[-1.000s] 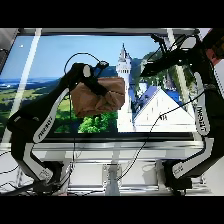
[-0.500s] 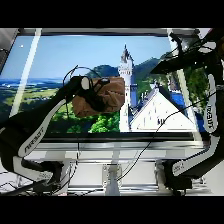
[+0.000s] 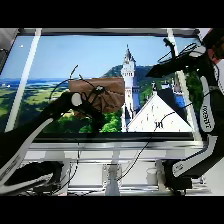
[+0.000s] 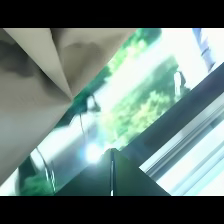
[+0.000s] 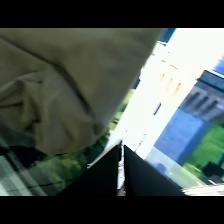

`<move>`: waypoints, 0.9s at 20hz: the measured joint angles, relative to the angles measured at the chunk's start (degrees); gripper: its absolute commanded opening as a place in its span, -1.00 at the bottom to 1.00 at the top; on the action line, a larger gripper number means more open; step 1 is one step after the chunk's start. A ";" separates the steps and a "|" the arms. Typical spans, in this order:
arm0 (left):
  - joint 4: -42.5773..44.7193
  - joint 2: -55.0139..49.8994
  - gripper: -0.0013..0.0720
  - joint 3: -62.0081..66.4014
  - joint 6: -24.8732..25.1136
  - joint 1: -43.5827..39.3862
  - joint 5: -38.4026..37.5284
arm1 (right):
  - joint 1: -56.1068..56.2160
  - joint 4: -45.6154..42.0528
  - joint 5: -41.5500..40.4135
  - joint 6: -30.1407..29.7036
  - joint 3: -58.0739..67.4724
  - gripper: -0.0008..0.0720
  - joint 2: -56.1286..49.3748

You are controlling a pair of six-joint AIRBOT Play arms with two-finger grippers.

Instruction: Fold the clothes and pants, and hang the long-sleeved shirts on hangers.

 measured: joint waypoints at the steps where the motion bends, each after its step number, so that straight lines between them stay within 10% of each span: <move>1: 0.83 2.91 -0.87 -0.59 -0.96 0.00 1.09 | 0.44 -1.22 -2.01 1.88 -1.07 0.16 -0.37; 8: 5.44 16.15 -0.87 -1.95 -5.09 0.20 4.07 | 4.02 5.55 -5.31 9.70 -5.46 0.75 -9.64; 18: 6.49 18.73 -0.87 -2.05 -5.81 0.20 5.38 | 11.74 16.61 -15.69 15.06 -3.19 0.71 -17.29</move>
